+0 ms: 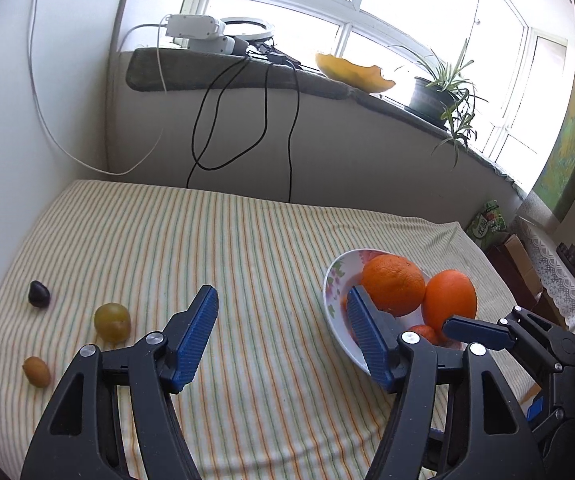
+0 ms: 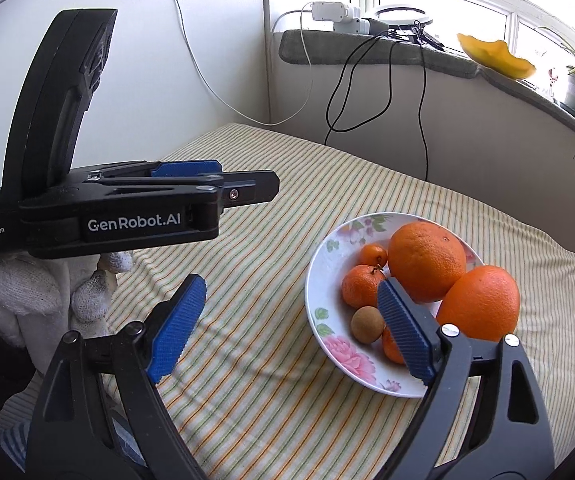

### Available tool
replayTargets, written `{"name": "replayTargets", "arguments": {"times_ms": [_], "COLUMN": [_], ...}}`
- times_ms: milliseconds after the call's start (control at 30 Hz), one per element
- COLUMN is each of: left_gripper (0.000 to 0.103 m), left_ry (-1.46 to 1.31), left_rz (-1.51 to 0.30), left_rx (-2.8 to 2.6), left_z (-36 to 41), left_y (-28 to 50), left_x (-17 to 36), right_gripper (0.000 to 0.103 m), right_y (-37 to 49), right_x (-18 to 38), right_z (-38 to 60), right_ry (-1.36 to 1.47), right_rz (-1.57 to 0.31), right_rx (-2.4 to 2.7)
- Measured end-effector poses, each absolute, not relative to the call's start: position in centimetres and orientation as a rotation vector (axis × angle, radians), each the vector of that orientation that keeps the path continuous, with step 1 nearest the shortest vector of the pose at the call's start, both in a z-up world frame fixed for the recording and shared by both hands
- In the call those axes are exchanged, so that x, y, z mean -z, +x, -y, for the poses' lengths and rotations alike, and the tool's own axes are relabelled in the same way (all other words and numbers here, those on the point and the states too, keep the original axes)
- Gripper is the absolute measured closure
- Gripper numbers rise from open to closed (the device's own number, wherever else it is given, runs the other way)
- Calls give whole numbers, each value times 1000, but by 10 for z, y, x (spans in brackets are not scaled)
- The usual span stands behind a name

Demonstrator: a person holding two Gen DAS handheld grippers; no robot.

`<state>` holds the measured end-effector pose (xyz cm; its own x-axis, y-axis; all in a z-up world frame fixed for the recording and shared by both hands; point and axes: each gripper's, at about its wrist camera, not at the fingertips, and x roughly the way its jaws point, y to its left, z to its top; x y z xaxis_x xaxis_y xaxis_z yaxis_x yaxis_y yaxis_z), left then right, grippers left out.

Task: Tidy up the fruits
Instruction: 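Grasp a dark plum with the right tool while the left tool grasps a brown kiwi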

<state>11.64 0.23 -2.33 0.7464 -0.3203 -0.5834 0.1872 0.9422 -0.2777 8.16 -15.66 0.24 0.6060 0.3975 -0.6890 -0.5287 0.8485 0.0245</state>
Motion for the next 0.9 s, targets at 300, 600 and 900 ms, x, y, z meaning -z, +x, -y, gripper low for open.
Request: {"name": "replayTargets", "arguments": {"times_ms": [300, 600, 900], "left_gripper": [37, 40, 55], "left_ry": [-218, -257, -330], "left_rz": [-675, -723, -744], "left_rx": [158, 50, 13], "left_z": [-61, -113, -145], "left_y": [94, 65, 63], "left_x": [36, 68, 83], "right_gripper": [13, 13, 29], "right_y": [96, 110, 126], "right_x": [0, 7, 24], "right_z": [120, 73, 29], "right_ry": [-197, -213, -221], "right_rz": [-768, -797, -858], "right_rx": [-609, -690, -760]}}
